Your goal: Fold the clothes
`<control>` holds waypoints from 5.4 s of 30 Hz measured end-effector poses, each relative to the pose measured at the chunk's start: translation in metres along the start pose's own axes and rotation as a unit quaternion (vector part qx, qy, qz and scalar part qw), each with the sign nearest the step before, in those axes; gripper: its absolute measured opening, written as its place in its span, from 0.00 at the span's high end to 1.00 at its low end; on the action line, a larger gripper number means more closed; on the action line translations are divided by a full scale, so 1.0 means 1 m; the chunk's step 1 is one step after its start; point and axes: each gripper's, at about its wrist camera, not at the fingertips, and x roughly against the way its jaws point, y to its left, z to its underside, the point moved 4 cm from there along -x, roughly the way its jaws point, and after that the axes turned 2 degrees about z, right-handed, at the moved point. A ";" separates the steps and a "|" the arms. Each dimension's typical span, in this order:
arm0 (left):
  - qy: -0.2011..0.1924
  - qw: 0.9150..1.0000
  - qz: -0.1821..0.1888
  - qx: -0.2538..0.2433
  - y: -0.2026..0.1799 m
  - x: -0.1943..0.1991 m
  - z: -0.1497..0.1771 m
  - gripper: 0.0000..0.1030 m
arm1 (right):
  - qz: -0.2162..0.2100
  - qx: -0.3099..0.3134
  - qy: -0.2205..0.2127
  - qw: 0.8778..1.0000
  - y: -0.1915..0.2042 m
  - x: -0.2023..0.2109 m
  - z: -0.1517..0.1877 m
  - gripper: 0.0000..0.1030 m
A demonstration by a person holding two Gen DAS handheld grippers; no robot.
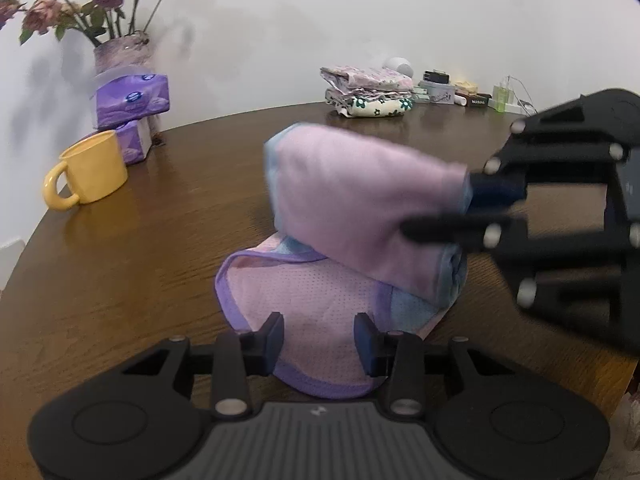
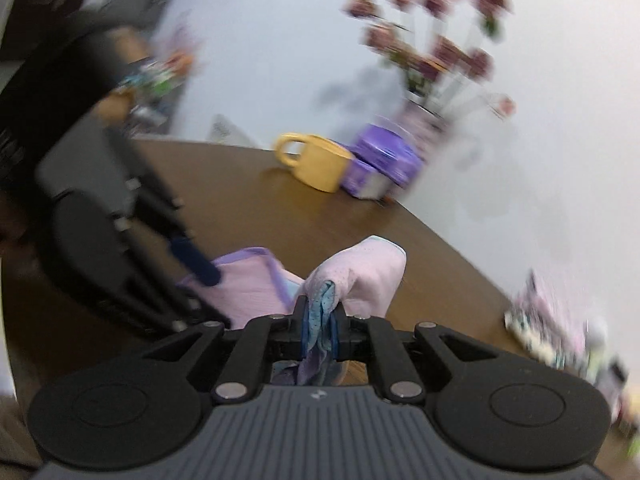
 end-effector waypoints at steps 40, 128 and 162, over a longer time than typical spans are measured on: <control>-0.043 0.996 -0.056 0.052 0.027 0.003 -0.011 0.65 | -0.127 -0.288 0.053 0.948 -0.057 -0.014 0.044 0.57; -0.070 0.987 -0.125 0.078 -0.049 0.053 0.041 0.68 | -0.105 -0.354 0.025 0.929 -0.043 0.006 0.080 0.93; -0.070 0.996 -0.051 0.006 -0.041 0.066 0.000 0.55 | -0.090 -0.399 0.041 0.911 -0.088 0.044 0.108 0.80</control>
